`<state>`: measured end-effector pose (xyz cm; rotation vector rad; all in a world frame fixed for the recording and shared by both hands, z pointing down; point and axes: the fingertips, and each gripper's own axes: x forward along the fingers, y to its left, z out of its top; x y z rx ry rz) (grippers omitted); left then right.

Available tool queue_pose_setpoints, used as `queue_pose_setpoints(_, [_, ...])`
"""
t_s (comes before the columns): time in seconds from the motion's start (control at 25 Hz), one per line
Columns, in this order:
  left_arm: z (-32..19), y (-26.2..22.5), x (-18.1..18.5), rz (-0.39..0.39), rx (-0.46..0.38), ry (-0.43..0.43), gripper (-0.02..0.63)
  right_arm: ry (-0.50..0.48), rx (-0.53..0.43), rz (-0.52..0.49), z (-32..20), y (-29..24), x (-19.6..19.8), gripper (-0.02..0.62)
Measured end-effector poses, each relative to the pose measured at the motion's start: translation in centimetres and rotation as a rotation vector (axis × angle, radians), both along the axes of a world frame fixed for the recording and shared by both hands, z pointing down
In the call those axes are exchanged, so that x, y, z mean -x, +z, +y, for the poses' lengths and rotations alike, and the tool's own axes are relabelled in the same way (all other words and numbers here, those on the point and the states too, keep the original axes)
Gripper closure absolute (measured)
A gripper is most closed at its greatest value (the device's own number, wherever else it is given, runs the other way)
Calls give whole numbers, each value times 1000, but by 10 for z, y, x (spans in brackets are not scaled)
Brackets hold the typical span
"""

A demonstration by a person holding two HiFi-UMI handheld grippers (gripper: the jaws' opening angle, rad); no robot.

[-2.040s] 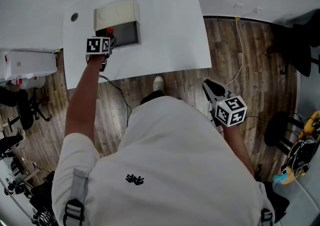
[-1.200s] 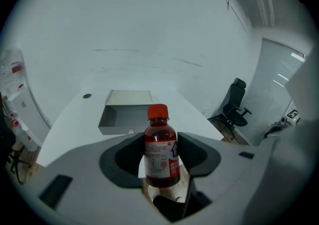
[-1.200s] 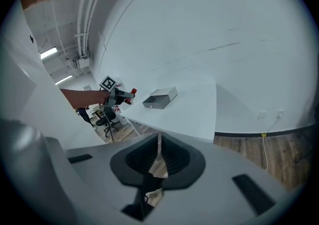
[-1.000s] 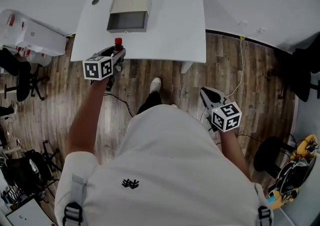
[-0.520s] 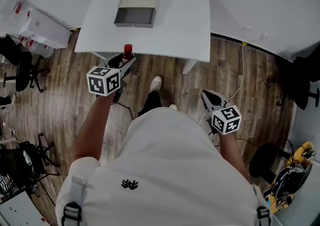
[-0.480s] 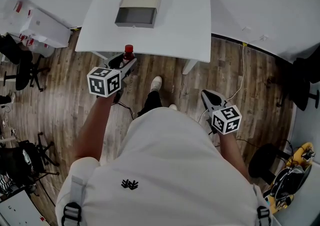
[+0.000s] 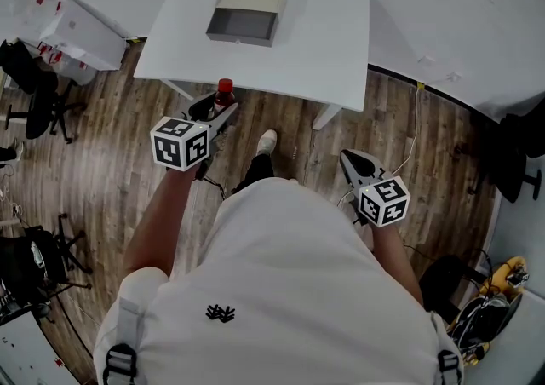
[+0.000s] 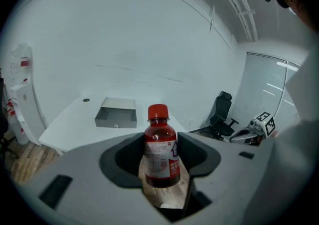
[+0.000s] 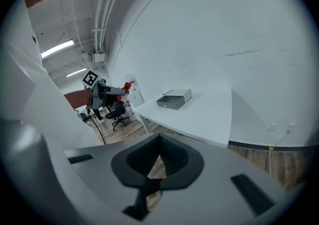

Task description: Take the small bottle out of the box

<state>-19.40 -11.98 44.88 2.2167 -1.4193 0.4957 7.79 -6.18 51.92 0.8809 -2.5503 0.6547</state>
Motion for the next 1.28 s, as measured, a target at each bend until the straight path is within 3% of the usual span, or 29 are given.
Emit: queue_pose_setpoints(1.28, [1,-6,-7,2,2,25,391,-4,-41,6,1,-11,0,589])
